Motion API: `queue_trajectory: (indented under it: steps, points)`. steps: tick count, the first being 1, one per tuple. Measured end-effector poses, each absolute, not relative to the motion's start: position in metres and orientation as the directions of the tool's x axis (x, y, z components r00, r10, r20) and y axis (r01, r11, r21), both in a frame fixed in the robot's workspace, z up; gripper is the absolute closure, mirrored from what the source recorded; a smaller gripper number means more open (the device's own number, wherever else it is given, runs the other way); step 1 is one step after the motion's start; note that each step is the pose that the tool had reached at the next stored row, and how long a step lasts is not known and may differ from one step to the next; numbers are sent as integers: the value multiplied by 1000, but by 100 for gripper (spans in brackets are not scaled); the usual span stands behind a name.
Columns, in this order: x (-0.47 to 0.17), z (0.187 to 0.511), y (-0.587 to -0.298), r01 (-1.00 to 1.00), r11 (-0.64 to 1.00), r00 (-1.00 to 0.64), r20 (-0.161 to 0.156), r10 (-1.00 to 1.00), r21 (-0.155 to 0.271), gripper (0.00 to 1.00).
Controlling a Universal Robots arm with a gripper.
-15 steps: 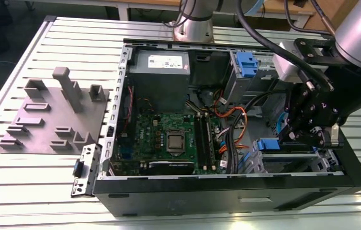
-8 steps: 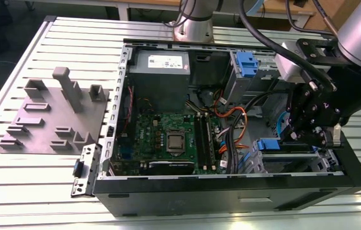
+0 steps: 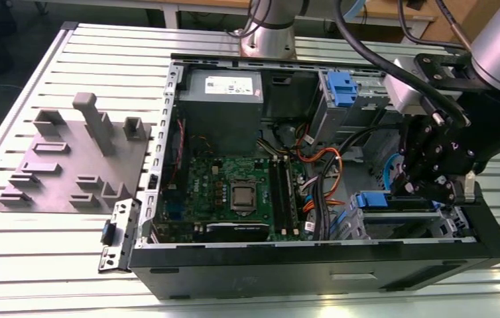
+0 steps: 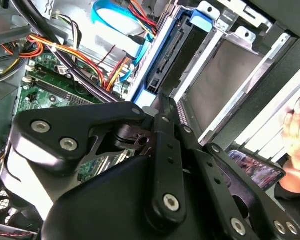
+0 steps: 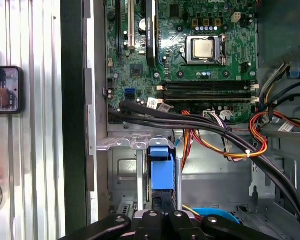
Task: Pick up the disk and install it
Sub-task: 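Insert the first disk wire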
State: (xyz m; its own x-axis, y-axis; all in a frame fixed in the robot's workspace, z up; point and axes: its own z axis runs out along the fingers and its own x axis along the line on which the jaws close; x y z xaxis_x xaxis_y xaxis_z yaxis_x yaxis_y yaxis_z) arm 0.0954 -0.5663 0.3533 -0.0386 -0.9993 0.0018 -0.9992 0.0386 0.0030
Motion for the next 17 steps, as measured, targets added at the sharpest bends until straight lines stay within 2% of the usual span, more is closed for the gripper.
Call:
queue_trajectory:
  steps: [17]
  points:
    - [101, 353, -566, -999, 39, -39, 2, -999, 3, 89]
